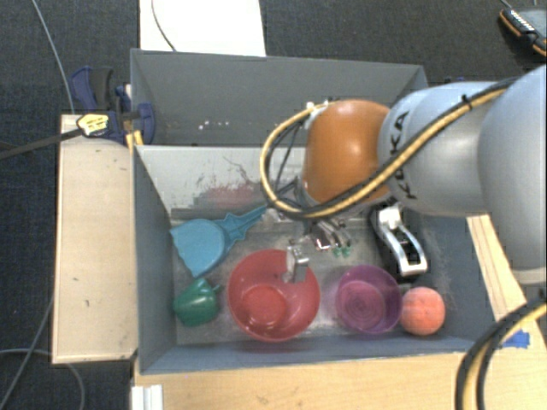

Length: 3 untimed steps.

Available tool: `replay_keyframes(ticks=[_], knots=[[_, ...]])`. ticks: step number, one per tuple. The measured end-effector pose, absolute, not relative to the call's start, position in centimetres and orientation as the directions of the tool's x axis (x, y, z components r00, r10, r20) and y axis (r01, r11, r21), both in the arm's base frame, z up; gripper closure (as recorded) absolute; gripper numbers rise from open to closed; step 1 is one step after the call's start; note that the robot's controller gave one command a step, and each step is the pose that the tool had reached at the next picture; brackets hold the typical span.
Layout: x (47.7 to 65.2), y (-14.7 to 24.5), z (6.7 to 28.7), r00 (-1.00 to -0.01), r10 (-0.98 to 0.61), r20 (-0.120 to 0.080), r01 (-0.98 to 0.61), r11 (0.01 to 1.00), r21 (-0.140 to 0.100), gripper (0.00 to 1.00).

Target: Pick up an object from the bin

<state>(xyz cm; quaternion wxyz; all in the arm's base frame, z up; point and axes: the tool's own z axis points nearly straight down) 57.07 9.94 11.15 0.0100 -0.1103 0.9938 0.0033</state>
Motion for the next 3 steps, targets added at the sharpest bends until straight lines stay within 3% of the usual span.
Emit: replay_keyframes(ticks=[1, 2, 3], knots=[[54.1, 9.2, 12.7, -0.946, -0.324, -0.023, -0.324, 0.946, 0.002, 0.00], [55.6, 10.0, 8.1, -0.971, -0.239, -0.017, -0.239, 0.971, 0.005, 0.00], [53.5, 7.2, 7.8, -0.995, 0.096, -0.020, 0.096, 0.995, 0.012, 0.00]])
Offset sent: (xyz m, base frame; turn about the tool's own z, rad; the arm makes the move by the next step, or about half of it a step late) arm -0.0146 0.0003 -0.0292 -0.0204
